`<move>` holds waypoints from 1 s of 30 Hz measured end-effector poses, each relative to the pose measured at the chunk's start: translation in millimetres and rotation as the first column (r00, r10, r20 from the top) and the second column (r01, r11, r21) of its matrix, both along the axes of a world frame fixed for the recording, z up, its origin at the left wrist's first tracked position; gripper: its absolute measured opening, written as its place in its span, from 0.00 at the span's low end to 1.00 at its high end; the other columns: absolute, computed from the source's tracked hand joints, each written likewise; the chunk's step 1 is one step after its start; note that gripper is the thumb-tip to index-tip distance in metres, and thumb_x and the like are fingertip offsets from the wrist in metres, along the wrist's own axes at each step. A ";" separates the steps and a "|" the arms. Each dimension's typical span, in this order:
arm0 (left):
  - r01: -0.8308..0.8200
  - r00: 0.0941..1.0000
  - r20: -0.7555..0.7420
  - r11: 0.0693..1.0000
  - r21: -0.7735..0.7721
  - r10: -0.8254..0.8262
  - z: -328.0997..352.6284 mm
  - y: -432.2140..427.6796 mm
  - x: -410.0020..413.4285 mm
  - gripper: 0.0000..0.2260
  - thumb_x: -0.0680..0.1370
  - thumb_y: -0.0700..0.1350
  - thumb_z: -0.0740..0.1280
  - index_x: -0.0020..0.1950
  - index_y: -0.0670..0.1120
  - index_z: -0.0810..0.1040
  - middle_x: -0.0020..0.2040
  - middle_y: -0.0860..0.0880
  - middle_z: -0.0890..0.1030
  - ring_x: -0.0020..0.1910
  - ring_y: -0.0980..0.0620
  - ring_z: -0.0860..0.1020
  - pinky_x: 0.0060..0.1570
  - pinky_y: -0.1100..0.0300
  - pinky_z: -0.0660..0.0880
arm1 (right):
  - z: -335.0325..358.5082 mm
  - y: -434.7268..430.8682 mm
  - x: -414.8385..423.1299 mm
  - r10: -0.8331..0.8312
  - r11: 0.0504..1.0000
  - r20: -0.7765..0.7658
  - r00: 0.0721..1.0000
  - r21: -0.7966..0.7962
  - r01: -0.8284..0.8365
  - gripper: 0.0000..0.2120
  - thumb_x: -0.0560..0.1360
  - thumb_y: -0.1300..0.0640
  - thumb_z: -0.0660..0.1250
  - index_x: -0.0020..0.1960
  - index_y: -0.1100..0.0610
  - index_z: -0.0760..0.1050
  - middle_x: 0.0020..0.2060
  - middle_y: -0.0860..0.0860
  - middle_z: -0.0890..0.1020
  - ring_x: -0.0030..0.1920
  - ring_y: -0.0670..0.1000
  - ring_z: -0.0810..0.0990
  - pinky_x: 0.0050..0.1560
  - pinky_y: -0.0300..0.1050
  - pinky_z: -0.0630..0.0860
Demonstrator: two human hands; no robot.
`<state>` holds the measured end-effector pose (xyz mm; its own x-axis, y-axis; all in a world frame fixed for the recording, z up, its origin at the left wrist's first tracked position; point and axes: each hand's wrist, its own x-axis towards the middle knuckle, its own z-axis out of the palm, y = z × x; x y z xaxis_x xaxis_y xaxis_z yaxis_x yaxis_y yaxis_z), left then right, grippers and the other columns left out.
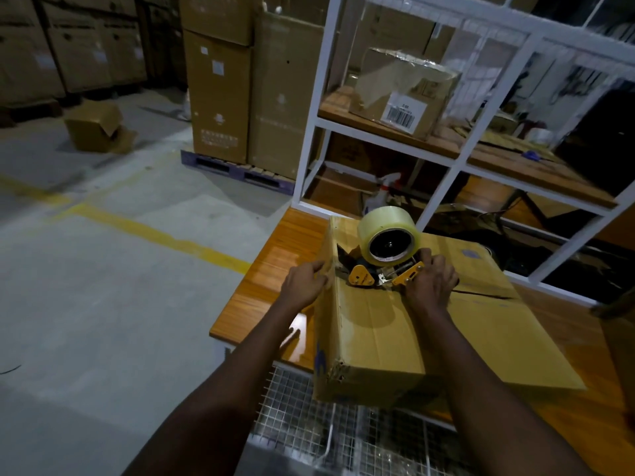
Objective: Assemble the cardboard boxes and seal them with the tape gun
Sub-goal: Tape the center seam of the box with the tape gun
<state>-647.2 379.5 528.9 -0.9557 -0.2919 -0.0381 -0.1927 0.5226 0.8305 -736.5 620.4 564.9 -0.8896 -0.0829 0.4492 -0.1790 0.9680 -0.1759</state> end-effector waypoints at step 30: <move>0.223 0.974 0.115 0.898 -0.380 -0.193 -0.4 -0.9 -16.8 0.45 0.68 0.74 0.65 0.79 0.64 0.48 0.81 0.50 0.40 0.79 0.38 0.41 0.70 0.26 0.46 | 14.9 12.3 -1.1 0.115 0.993 0.115 0.987 0.016 -0.118 0.14 0.71 0.52 0.71 0.53 0.53 0.72 0.48 0.55 0.76 0.51 0.61 0.74 0.52 0.56 0.68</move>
